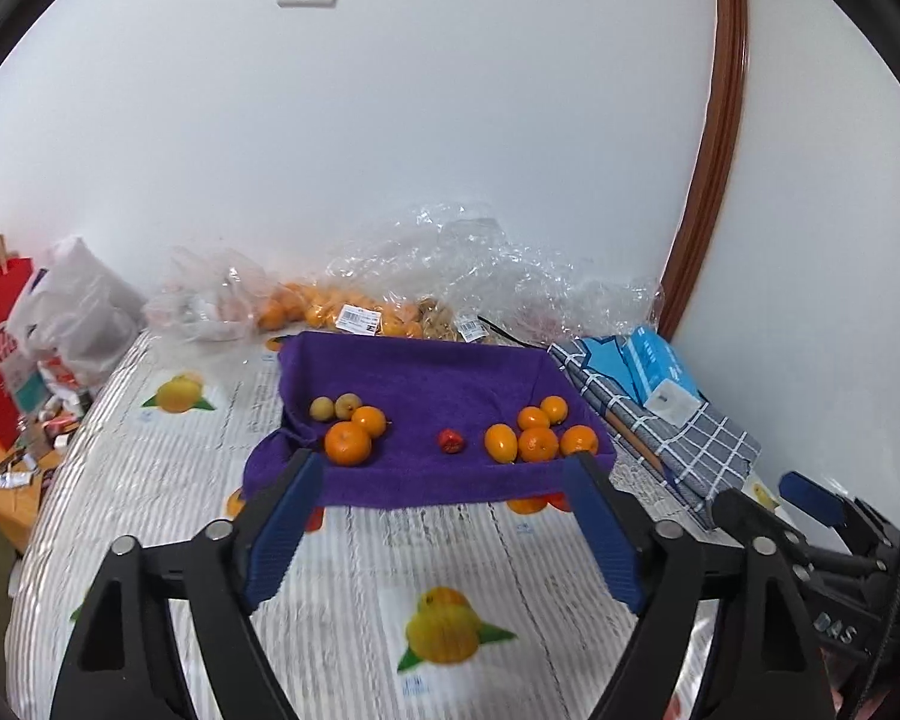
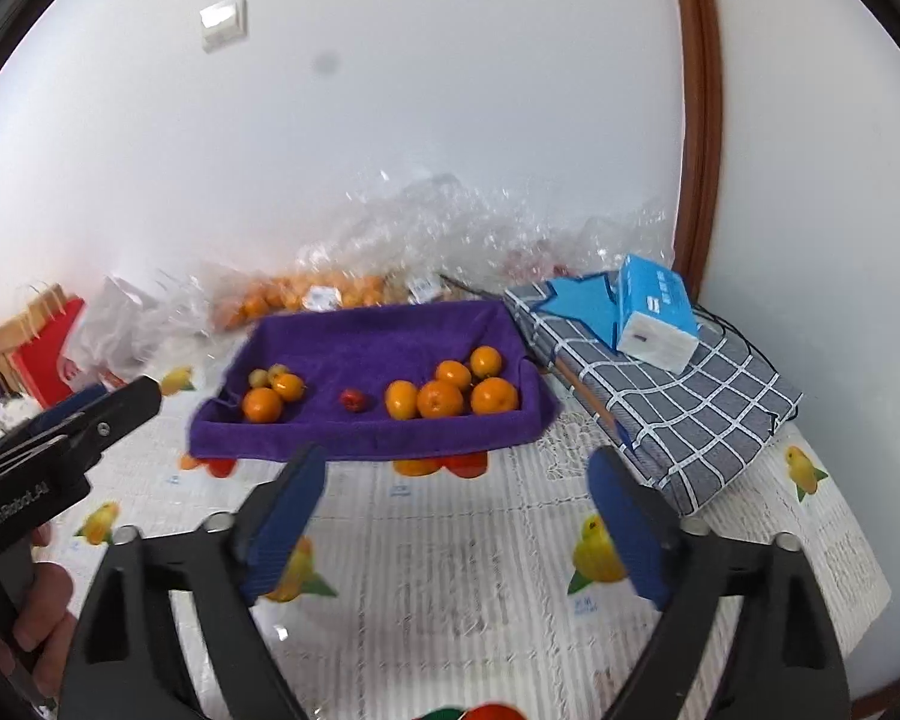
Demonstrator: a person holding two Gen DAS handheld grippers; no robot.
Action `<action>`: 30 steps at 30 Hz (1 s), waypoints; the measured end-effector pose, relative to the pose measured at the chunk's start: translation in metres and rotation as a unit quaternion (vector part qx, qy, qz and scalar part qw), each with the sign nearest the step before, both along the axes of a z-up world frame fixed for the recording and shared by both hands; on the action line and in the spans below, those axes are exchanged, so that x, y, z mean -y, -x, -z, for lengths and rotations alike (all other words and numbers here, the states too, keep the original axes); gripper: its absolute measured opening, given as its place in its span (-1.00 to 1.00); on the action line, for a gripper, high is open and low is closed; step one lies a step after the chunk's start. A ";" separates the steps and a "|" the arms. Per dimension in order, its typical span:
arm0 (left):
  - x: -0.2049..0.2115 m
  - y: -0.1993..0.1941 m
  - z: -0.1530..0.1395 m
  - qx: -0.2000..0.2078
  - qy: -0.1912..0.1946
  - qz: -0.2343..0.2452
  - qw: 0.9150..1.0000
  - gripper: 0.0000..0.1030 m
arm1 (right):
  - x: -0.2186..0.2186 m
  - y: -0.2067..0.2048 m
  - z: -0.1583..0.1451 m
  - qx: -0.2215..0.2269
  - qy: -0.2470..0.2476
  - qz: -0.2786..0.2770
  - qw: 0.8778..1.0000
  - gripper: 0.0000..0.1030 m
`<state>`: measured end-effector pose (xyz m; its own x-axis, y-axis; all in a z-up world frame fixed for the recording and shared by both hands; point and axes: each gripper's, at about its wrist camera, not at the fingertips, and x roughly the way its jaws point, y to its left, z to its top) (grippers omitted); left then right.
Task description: Organize fruits
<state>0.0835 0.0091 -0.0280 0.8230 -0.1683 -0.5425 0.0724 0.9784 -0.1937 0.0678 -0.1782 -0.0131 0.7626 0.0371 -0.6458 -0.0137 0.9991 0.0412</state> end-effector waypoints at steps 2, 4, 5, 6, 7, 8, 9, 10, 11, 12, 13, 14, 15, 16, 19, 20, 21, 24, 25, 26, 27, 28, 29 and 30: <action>0.001 0.010 -0.005 -0.001 -0.007 -0.001 1.000 0.77 | 0.001 0.011 -0.004 0.000 -0.007 0.000 1.000 0.91; 0.003 0.021 -0.008 0.005 -0.015 -0.009 1.000 0.78 | 0.002 0.019 -0.008 -0.002 -0.003 0.004 1.000 0.91; 0.004 0.025 -0.010 0.007 -0.019 -0.013 1.000 0.78 | 0.002 0.022 -0.011 0.000 0.001 0.006 1.000 0.91; 0.005 0.029 -0.011 0.009 -0.025 -0.016 1.000 0.78 | 0.001 0.024 -0.012 0.001 0.005 0.007 1.000 0.91; 0.005 0.032 -0.013 0.010 -0.026 -0.015 1.000 0.79 | 0.001 0.027 -0.014 0.001 0.009 0.008 1.000 0.91; 0.006 0.035 -0.014 0.011 -0.024 -0.015 1.000 0.79 | 0.001 0.030 -0.015 0.001 0.011 0.008 1.000 0.91; 0.006 0.038 -0.015 0.011 -0.022 -0.015 1.000 0.79 | 0.001 0.033 -0.017 0.003 0.012 0.008 1.000 0.91; 0.006 0.039 -0.016 0.012 -0.022 -0.015 1.000 0.79 | 0.001 0.035 -0.018 0.005 0.013 0.007 1.000 0.91; 0.006 0.041 -0.017 0.013 -0.023 -0.015 1.000 0.79 | 0.001 0.037 -0.020 0.006 0.013 0.008 1.000 0.91; 0.007 0.042 -0.018 0.013 -0.027 -0.016 0.999 0.79 | 0.001 0.039 -0.021 0.006 0.014 0.009 1.000 0.91; 0.008 0.043 -0.019 0.013 -0.033 -0.017 0.999 0.79 | 0.002 0.041 -0.022 0.006 0.015 0.010 1.000 0.91; 0.009 0.044 -0.019 0.013 -0.038 -0.019 0.999 0.79 | 0.003 0.041 -0.022 0.007 0.014 0.011 1.000 0.91; 0.010 0.044 -0.020 0.014 -0.041 -0.020 0.999 0.79 | 0.003 0.043 -0.022 0.007 0.013 0.013 1.000 0.91; 0.010 0.045 -0.020 0.016 -0.042 -0.020 0.999 0.79 | 0.004 0.043 -0.022 0.006 0.011 0.013 1.000 0.91; 0.011 0.047 -0.022 0.018 -0.045 -0.019 0.999 0.79 | 0.006 0.045 -0.023 0.004 0.007 0.017 1.000 0.91; 0.011 0.048 -0.023 0.019 -0.047 -0.020 0.999 0.79 | 0.006 0.046 -0.023 0.004 0.008 0.018 1.000 0.91; 0.012 0.049 -0.023 0.018 -0.050 -0.021 0.998 0.79 | 0.007 0.046 -0.024 0.004 0.008 0.020 1.000 0.91; 0.013 0.050 -0.024 0.018 -0.057 -0.023 0.998 0.79 | 0.007 0.047 -0.024 0.003 0.007 0.023 1.000 0.91; 0.014 0.050 -0.024 0.017 -0.059 -0.024 0.998 0.79 | 0.007 0.048 -0.024 0.003 0.007 0.025 1.000 0.91; 0.014 0.051 -0.025 0.018 -0.060 -0.024 0.998 0.79 | 0.008 0.048 -0.024 0.002 0.006 0.026 1.000 0.91; 0.015 0.051 -0.025 0.019 -0.060 -0.024 0.998 0.79 | 0.009 0.049 -0.024 0.001 0.006 0.027 1.000 0.91; 0.015 0.051 -0.025 0.018 -0.061 -0.024 0.998 0.79 | 0.010 0.050 -0.024 0.001 0.005 0.028 1.000 0.91; 0.015 0.051 -0.026 0.018 -0.061 -0.025 0.998 0.79 | 0.010 0.050 -0.023 0.000 0.005 0.028 1.000 0.91; 0.014 0.052 -0.026 0.019 -0.060 -0.025 0.998 0.79 | 0.010 0.050 -0.023 -0.001 0.005 0.027 1.000 0.91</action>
